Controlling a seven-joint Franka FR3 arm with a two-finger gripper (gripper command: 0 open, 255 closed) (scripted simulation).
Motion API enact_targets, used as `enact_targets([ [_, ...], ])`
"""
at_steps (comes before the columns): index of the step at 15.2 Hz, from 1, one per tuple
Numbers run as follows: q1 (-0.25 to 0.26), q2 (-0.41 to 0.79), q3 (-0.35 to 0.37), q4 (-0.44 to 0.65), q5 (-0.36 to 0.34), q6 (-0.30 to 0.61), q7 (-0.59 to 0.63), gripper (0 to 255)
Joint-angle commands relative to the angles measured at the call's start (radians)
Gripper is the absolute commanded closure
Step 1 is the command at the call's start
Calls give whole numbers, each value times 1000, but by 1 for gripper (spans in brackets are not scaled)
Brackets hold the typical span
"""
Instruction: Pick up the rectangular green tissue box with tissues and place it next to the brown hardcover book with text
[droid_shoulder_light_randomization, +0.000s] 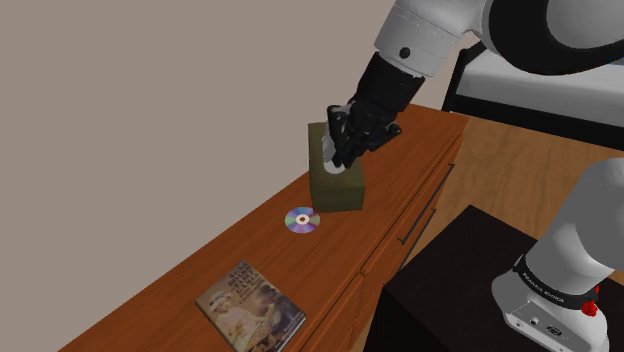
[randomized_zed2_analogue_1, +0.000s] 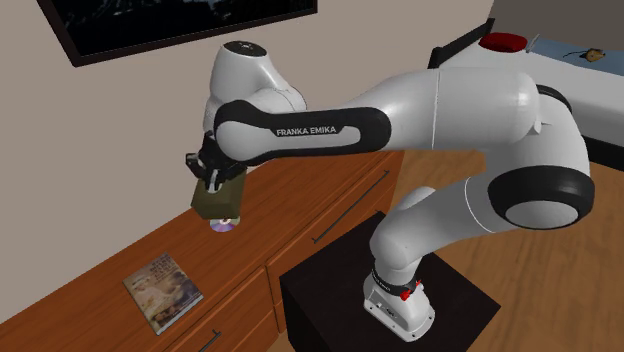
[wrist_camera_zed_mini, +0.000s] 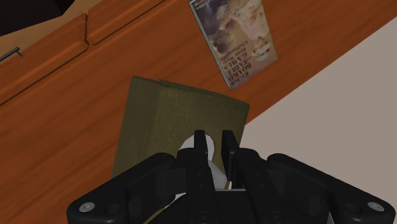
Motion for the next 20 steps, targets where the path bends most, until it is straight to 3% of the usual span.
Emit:
enact_targets([
  [1,5,16,57,20,3,14,61,255],
  [3,1,37,109,50,-2,20,114,255],
  [20,16,97,182,-132,48,262,94,255],
])
